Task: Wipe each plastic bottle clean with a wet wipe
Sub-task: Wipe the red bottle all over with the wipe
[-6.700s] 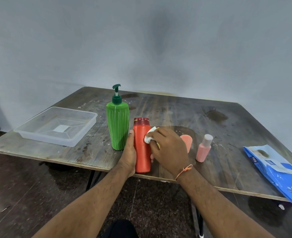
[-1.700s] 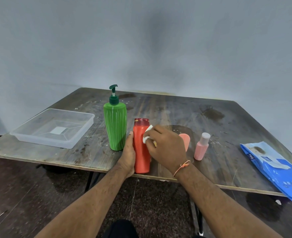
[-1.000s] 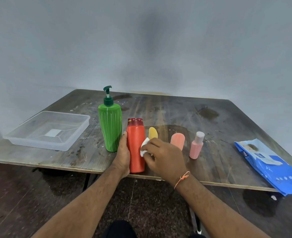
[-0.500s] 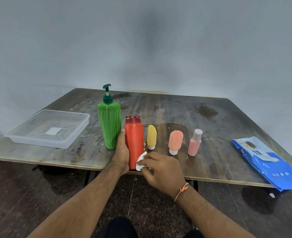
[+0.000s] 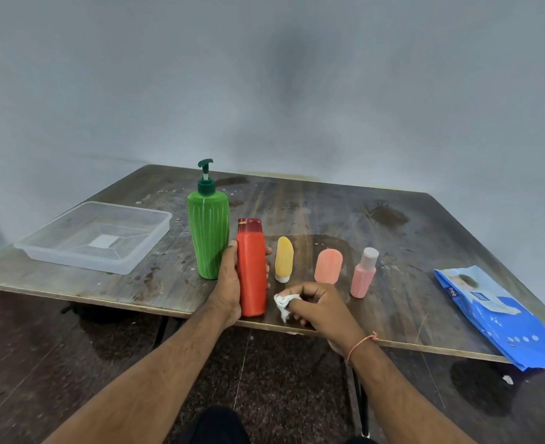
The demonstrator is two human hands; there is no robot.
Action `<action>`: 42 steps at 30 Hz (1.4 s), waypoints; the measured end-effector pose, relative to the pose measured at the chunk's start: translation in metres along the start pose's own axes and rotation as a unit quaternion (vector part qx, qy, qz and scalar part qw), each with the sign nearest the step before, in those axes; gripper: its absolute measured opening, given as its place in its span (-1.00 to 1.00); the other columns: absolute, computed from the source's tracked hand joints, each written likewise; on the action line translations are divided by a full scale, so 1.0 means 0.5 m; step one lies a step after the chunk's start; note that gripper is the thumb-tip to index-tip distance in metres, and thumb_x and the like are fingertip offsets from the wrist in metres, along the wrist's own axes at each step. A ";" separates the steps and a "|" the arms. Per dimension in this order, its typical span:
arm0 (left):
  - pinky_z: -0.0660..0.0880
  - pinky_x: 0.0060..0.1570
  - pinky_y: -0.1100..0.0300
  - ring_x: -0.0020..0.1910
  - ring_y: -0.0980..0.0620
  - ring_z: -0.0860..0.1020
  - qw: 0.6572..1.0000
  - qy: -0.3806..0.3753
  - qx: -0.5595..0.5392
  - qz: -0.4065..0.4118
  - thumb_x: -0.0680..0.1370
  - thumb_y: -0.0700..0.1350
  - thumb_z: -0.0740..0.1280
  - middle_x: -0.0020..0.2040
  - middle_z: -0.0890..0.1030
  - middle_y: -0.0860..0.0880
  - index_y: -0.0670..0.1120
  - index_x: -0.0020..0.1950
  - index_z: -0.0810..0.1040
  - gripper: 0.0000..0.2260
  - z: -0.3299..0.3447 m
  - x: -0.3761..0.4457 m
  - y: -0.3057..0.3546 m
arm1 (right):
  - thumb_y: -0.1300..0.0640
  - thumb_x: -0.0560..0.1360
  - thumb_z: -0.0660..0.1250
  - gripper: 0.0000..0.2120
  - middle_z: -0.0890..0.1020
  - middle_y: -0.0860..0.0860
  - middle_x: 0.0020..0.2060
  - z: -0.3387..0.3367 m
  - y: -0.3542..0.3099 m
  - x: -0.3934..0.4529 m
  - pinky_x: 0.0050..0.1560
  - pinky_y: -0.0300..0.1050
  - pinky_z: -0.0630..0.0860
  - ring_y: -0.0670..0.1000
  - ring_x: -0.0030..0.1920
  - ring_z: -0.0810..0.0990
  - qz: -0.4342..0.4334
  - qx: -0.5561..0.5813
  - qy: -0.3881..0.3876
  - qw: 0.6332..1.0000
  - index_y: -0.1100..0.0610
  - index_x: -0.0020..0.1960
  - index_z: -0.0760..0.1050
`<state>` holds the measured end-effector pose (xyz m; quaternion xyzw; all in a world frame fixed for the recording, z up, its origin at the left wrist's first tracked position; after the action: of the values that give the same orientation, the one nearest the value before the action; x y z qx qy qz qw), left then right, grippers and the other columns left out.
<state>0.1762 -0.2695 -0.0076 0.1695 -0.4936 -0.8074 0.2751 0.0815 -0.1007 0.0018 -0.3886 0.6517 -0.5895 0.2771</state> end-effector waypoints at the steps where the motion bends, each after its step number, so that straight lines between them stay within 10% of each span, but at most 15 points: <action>1: 0.59 -0.17 0.05 -0.24 -0.06 0.58 1.000 -0.001 -0.004 0.003 0.67 0.38 0.02 -0.13 0.62 -0.17 -0.24 0.27 0.63 -0.26 -0.001 0.001 0.000 | 0.26 0.55 0.52 -0.93 0.74 0.27 -0.19 0.002 -0.001 0.000 -0.31 -0.26 0.44 -0.14 -0.34 0.59 -0.004 0.002 -0.002 1.000 0.15 -0.04 0.78; 17: 0.63 0.03 -0.07 0.01 -0.16 0.69 0.999 0.046 -0.019 -0.002 0.57 0.19 0.39 0.12 0.71 -0.22 -0.07 0.39 0.45 -0.50 0.018 -0.004 0.010 | 0.34 0.56 0.45 -0.80 0.79 0.12 -0.15 0.021 0.025 0.002 0.03 -0.07 0.67 0.04 -0.13 0.74 -0.052 -0.039 -0.020 0.998 0.11 0.01 0.79; 27: 0.60 0.15 -0.22 0.00 -0.19 0.68 0.994 0.017 -0.105 -0.023 0.68 0.38 -0.09 0.25 0.68 -0.27 -0.02 0.18 0.74 -0.28 0.021 -0.011 0.016 | 0.10 0.57 0.52 -0.83 0.79 -0.12 0.00 0.027 0.061 0.016 0.18 0.15 0.69 -0.01 0.04 0.74 -0.069 -0.092 0.050 0.992 -0.13 0.10 0.76; 31: 0.65 0.06 -0.21 0.03 -0.22 0.68 0.993 0.025 -0.110 -0.018 0.68 0.37 -0.12 0.28 0.65 -0.30 -0.03 0.41 0.55 -0.32 0.011 -0.006 0.013 | 0.01 0.58 0.52 -0.83 0.76 -0.25 0.06 0.032 0.061 0.014 0.15 0.02 0.68 -0.11 0.10 0.72 -0.091 -0.149 0.071 0.982 -0.15 0.16 0.74; 42: 0.65 -0.04 -0.04 -0.17 -0.13 0.67 0.990 0.038 -0.093 -0.098 0.59 0.50 -0.02 -0.10 0.68 -0.21 -0.22 0.21 0.66 -0.15 -0.001 0.004 -0.001 | 0.04 0.58 0.51 -0.77 0.71 -0.38 0.03 0.049 0.033 0.012 0.08 -0.38 0.55 -0.25 0.12 0.65 -0.170 -0.244 0.096 0.950 -0.24 0.18 0.72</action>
<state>0.1747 -0.2707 -0.0084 0.2209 -0.3866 -0.8658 0.2281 0.0952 -0.1194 -0.0176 -0.4914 0.7233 -0.4851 0.0052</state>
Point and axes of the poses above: each hand's wrist, its own x-axis towards the middle knuckle, its own z-axis out of the palm, y = z × x, the point moved 2 cm from there along x, towards the middle knuckle
